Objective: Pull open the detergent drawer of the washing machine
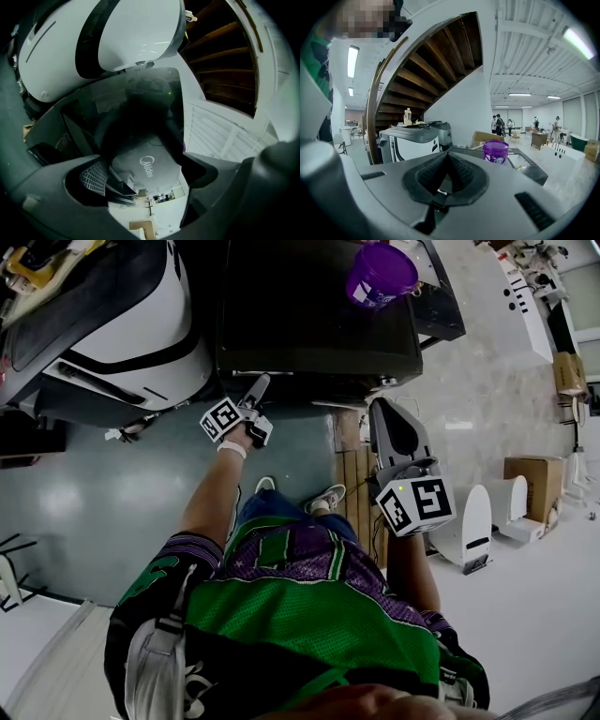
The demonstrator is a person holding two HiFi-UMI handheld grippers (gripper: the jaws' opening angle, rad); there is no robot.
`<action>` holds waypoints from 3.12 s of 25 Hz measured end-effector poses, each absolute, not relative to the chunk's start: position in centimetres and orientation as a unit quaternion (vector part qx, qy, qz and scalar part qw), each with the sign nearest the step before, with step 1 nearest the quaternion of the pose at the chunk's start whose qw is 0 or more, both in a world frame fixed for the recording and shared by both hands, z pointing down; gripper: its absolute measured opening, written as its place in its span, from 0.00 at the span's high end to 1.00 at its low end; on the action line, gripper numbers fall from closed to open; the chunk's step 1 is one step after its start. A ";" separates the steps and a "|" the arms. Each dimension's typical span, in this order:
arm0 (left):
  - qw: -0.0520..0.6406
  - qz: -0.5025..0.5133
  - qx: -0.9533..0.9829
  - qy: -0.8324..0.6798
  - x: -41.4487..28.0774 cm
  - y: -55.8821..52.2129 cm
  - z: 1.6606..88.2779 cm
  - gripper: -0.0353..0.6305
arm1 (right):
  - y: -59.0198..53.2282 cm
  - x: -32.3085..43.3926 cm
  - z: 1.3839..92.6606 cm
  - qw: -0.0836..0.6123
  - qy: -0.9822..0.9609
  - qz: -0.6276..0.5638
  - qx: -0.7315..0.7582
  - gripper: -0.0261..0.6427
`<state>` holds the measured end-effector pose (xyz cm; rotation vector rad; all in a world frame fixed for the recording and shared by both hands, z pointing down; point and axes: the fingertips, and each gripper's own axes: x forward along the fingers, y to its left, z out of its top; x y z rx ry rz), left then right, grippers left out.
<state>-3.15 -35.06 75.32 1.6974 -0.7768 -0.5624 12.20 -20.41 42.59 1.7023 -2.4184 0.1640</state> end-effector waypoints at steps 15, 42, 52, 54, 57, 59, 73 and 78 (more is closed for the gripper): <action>0.589 -0.231 0.702 -0.327 -2.9 -34.4 75.6 0.27 | -20.0 13.4 41.5 0.072 -0.833 0.042 0.547 0.96; 0.593 -0.277 0.672 -0.346 -4.1 -25.5 75.4 0.36 | -18.4 14.6 40.0 0.059 -0.880 0.033 0.469 0.96; 0.608 -0.306 0.638 -0.361 -3.4 -27.7 75.9 0.29 | -17.9 15.6 40.3 0.068 -0.872 0.035 0.483 0.96; 0.613 -0.307 0.634 -0.359 -3.2 -27.9 75.9 0.29 | -17.9 15.9 40.2 0.067 -0.870 0.036 0.486 0.96; 0.618 -0.305 0.631 -0.356 -3.2 -27.9 75.9 0.29 | -17.8 15.9 40.3 0.066 -0.871 0.036 0.486 0.96; 0.623 -0.302 0.629 -0.353 -3.1 -27.8 75.9 0.29 | -17.8 15.9 40.4 0.065 -0.871 0.038 0.485 0.96; 0.630 -0.296 0.623 -0.357 -3.4 -24.7 76.1 0.29 | -17.9 14.7 40.5 0.053 -0.884 0.045 0.463 0.96; 0.633 -0.296 0.618 -0.359 -3.4 -23.2 76.2 0.29 | -18.0 14.5 40.4 0.047 -0.888 0.046 0.455 0.96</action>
